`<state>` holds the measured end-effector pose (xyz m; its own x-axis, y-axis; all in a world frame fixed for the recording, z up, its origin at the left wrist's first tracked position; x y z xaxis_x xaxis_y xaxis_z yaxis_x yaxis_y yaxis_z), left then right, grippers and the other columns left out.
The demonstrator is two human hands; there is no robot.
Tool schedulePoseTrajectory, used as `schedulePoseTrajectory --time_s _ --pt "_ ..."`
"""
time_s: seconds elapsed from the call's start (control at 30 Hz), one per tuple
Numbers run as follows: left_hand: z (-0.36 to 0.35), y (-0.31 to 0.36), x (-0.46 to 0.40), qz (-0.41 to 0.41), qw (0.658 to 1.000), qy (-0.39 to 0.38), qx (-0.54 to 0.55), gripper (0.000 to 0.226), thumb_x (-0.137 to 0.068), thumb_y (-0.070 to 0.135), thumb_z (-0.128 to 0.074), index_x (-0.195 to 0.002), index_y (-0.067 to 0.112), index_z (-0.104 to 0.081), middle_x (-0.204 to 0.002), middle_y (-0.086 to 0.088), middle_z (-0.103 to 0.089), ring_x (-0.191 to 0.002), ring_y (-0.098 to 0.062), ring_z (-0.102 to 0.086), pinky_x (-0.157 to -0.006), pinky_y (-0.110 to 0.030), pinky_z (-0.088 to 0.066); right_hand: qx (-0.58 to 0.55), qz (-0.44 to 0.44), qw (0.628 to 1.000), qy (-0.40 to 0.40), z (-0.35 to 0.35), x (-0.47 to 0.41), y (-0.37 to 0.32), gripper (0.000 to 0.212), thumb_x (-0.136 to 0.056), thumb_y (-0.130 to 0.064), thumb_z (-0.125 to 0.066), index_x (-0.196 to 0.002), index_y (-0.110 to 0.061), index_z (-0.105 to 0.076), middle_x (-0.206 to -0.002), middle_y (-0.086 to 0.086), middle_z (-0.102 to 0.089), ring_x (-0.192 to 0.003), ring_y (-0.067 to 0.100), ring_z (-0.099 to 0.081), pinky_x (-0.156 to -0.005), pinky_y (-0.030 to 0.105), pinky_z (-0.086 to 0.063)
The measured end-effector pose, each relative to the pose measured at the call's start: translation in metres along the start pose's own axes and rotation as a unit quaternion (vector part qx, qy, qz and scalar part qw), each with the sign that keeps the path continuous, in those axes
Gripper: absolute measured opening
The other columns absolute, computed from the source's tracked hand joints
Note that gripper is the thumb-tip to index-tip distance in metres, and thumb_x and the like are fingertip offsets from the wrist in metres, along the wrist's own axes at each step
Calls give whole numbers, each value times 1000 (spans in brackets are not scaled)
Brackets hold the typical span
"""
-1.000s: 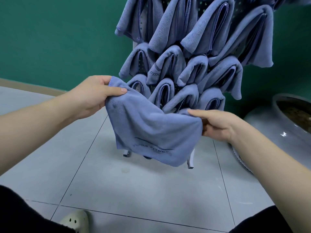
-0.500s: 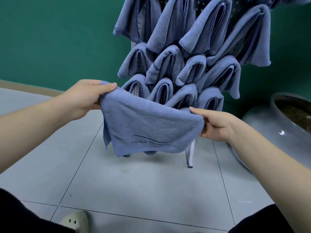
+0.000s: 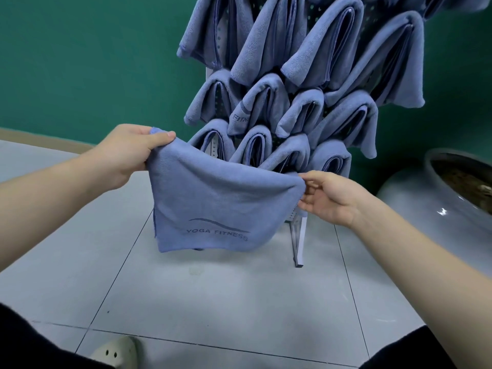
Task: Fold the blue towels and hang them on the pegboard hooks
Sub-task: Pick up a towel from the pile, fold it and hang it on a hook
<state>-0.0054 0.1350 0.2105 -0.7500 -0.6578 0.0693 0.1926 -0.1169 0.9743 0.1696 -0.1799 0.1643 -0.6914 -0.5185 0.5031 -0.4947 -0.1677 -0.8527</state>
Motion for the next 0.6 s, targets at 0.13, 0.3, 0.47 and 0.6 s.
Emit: schedulePoseTrajectory --time_s 0.13,0.3,0.47,0.6 --pt "2 0 -3 -4 1000 1 -6 30 -99 27 -67 -109 -1 -74 -108 -12 -75 -92 -21 -67 -92 -38 -58 -55 55 997 5 0 2 -11 13 -96 -6 -64 -105 -9 -72 -68 -2 -64 -76 15 -66 -87 32 -56" --pt "8 -2 -5 -16 999 12 -26 31 -101 27 -65 -103 -3 -72 -97 -9 -73 -82 -21 -64 -79 -30 -56 1 149 989 25 5 7 -32 12 -96 -5 -65 -103 -9 -74 -86 1 -78 -85 12 -72 -90 31 -55" --pt "12 0 -4 -22 999 35 -27 28 -98 32 -69 -88 6 -71 -86 -4 -72 -67 -15 -63 -74 -27 -54 133 294 942 90 22 24 -65 13 -94 -9 -71 -100 -16 -80 -99 5 -80 -94 16 -73 -96 35 -58" --pt "9 5 -1 -41 998 44 -7 30 -98 33 -69 -81 8 -67 -81 -1 -69 -69 -16 -62 -72 -23 -58 203 364 902 111 24 43 -82 16 -94 -15 -74 -98 -30 -80 -98 -7 -80 -92 2 -71 -90 23 -55"
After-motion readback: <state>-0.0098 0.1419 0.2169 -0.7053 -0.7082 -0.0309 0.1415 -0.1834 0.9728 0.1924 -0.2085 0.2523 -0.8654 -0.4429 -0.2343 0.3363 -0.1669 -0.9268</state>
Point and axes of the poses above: each hand's wrist, its own x-axis away from the middle knuckle, its own z-axis out of the back of the hand, y = z × x, the point moved 8 cm from there along -x, towards the middle knuckle
